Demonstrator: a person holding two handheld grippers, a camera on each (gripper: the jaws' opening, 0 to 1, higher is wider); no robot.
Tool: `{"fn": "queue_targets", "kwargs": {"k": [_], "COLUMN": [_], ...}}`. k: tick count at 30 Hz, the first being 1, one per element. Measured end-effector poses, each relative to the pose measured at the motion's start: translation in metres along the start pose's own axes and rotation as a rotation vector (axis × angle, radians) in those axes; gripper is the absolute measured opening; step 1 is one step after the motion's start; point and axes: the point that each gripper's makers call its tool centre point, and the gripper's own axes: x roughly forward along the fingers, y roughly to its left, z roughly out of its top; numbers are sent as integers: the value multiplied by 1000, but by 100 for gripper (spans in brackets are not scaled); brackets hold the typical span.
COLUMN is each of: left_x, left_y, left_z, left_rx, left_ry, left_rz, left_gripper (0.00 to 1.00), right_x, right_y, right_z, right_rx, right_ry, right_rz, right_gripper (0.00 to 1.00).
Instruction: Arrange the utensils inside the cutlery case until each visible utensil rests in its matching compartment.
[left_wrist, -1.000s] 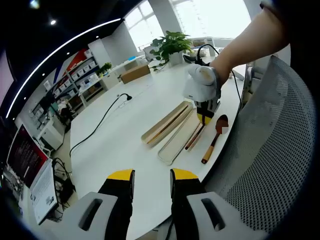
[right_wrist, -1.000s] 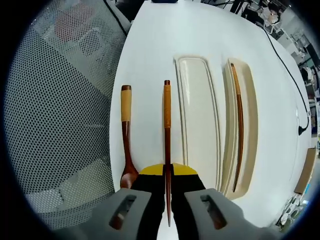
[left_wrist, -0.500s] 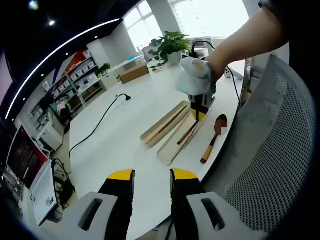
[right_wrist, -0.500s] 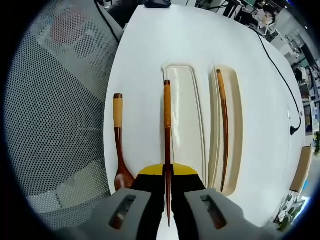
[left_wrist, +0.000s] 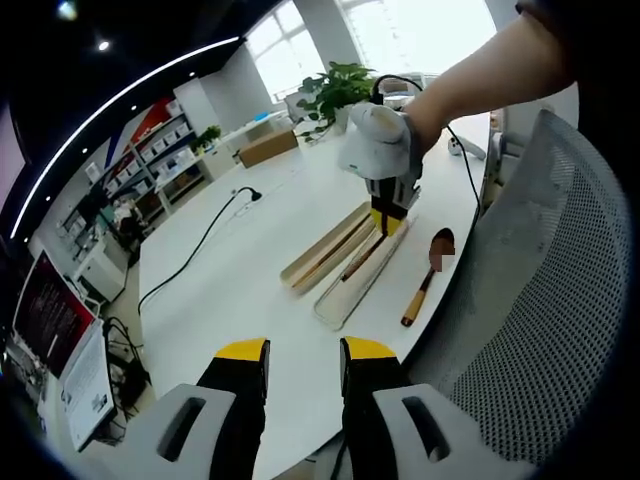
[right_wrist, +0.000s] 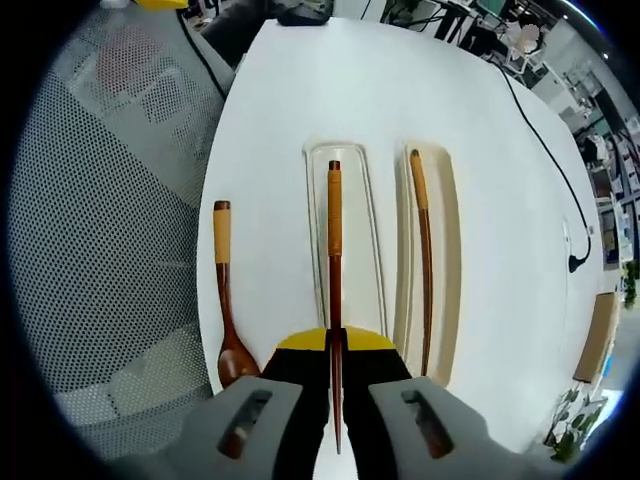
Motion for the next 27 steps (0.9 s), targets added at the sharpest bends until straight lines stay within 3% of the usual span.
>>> {"fn": "queue_targets", "kwargs": {"k": [17, 27], "left_x": [1, 1], "left_y": [1, 1], "left_z": [-1, -1], "left_rx": [-2, -2], "left_ry": [0, 0], "left_rz": [1, 1], "left_gripper": [28, 28], "right_x": [-9, -3], "right_y": [-28, -29], "right_z": [3, 2], "right_rx": [8, -4], "right_ry": [-6, 3], "right_rz": [-68, -78], "right_gripper": [0, 0]}}
